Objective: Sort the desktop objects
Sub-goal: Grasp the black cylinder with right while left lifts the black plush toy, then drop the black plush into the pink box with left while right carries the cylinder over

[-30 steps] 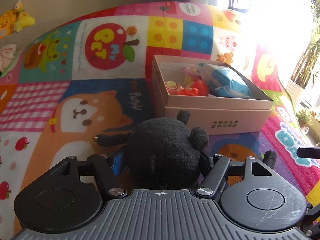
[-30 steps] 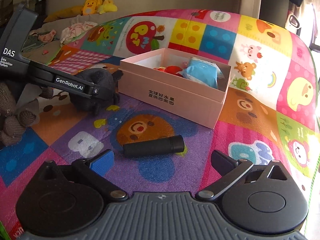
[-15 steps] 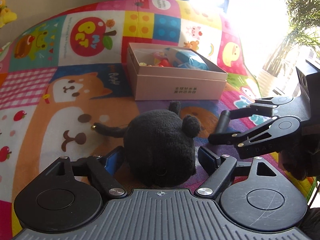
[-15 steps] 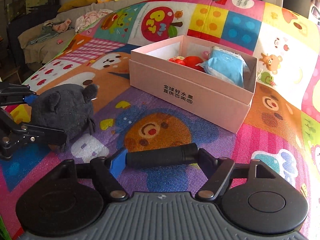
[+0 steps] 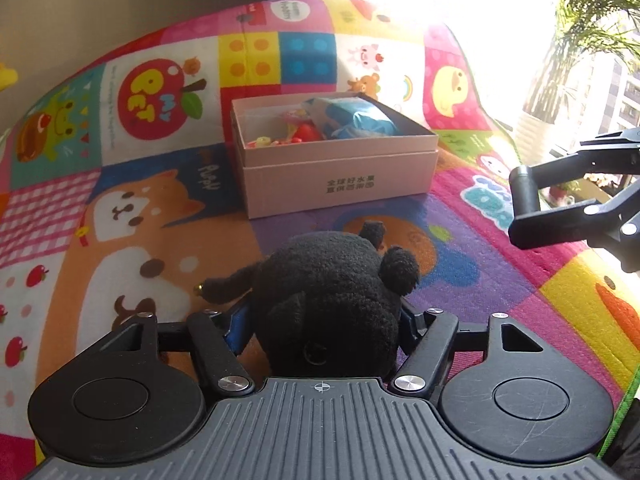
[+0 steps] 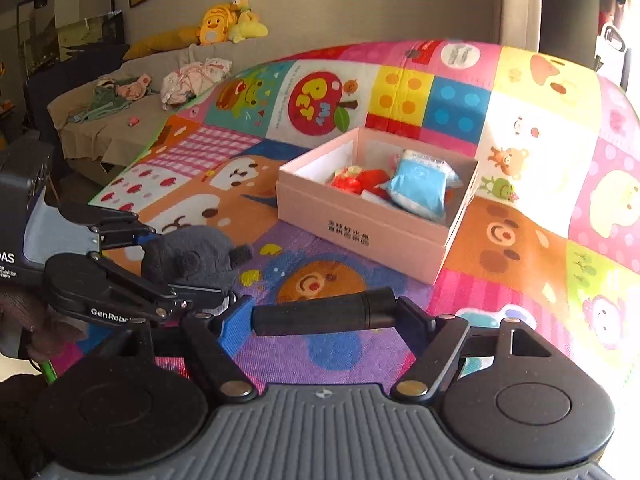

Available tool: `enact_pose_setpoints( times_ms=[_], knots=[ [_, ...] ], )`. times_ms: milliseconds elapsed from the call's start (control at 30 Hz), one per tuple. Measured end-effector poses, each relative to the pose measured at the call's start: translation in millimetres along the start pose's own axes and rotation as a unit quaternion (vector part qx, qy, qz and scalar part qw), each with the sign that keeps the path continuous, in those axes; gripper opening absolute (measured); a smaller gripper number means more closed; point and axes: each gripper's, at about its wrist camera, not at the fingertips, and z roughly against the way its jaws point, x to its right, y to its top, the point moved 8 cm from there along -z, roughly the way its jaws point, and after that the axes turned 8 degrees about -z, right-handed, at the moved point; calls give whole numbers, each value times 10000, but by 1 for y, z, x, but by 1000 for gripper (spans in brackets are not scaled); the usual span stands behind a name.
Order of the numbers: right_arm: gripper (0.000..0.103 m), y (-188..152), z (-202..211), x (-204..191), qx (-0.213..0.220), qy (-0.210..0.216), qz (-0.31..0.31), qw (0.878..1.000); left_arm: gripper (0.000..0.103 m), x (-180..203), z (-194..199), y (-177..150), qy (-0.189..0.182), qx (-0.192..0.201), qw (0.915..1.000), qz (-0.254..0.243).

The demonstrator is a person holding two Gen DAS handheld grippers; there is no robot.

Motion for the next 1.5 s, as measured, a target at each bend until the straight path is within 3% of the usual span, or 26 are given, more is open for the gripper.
enact_pose_setpoints(
  times_ms=[200, 333, 433, 567, 767, 900, 1000, 1100, 1267, 1433, 1500],
  knots=[
    [76, 55, 53, 11, 1079, -100, -169, 9940, 73, -10, 18, 80, 475, 986, 9925, -544],
    [76, 76, 63, 21, 1487, -191, -279, 9883, 73, -17, 0, 133, 634, 1484, 9841, -743],
    [76, 81, 56, 29, 1470, -249, -432, 9879, 73, -21, -35, 158, 500, 1494, 9841, -824],
    [76, 75, 42, 42, 1261, -438, -515, 9897, 73, -34, -88, 173, 428, 1195, 9867, -1019],
    [76, 60, 24, 67, 999, -612, -817, 9897, 73, -65, -139, 175, 824, 745, 9866, -1197],
    [76, 58, 10, 72, 936, -539, -956, 9895, 76, -61, -164, 169, 245, 496, 9950, -835],
    [76, 58, 3, 72, 919, -530, -955, 9898, 79, -54, -174, 164, 32, 487, 9959, -763],
    [76, 55, -2, 72, 846, -575, -914, 9905, 95, -55, -154, 163, -197, 753, 9955, -535],
    [76, 58, -28, 74, 630, -562, -1070, 9907, 98, -56, -97, 144, -259, 1081, 9935, -246],
    [76, 79, -74, 65, 468, -520, -1271, 9894, 100, -48, -65, 100, 188, 774, 9968, 84],
    [76, 85, -95, 63, 330, -566, -1447, 9873, 101, -44, -60, 82, 74, 725, 9969, 302]
  ],
)
